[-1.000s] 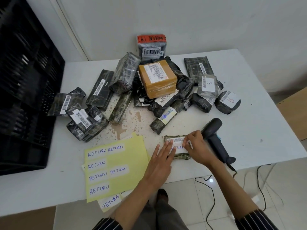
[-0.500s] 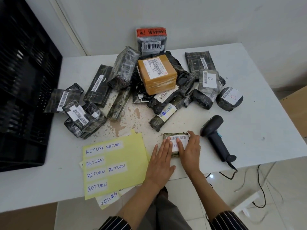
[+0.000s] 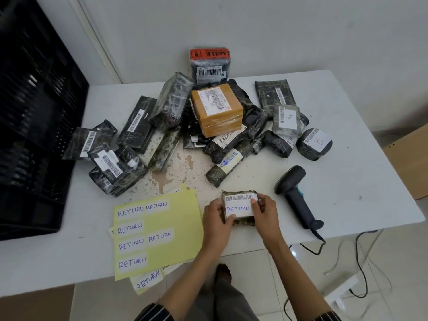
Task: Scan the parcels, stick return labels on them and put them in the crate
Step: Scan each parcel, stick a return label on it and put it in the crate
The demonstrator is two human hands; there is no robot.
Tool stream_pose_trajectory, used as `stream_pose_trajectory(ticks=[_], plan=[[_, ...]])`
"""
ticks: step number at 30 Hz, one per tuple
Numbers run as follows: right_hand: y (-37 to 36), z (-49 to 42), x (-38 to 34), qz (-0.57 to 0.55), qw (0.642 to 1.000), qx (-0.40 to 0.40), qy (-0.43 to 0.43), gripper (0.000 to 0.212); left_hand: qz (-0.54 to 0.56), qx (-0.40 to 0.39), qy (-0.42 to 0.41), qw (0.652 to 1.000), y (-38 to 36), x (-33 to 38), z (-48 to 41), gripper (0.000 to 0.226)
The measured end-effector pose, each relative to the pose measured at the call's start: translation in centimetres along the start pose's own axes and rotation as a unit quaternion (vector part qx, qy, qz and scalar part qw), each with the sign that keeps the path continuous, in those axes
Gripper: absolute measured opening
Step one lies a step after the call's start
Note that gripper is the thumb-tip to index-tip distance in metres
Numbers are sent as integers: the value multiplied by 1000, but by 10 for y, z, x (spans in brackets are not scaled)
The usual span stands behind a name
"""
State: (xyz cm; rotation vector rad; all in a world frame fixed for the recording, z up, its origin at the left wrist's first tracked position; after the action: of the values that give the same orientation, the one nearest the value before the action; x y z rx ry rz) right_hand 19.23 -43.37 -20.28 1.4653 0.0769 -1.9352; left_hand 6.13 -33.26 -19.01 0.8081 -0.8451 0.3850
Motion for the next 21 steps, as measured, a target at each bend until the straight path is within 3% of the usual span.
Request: stream_pose_trajectory(ticks=[3, 8, 12, 21], plan=[[-5, 13, -13, -108, 993, -31, -45, 17, 68, -23, 34, 997, 16, 2, 0, 55], [-17, 34, -66, -218, 973, -68, -37, 16, 128, 8, -34, 991, 73, 29, 10, 37], [-41, 50, -125, -265, 955, -132, 1, 12, 201, 42, -59, 977, 133, 54, 19, 36], [-123, 89, -266, -342, 900, -260, 74, 16, 366, 190, -112, 904, 286, 87, 39, 38]])
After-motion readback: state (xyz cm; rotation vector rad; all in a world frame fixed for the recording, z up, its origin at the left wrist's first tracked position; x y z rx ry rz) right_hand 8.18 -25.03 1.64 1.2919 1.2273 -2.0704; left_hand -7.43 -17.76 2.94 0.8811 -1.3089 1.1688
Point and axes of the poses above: each hand's wrist, its own z-axis away from the middle knuckle, its own y-axis out of the back of the hand, x = y × z, the point moved 8 cm from there along -z, towards the middle knuckle, and after that the axes turned 5 degrees about -z, right-handed, at the moved point
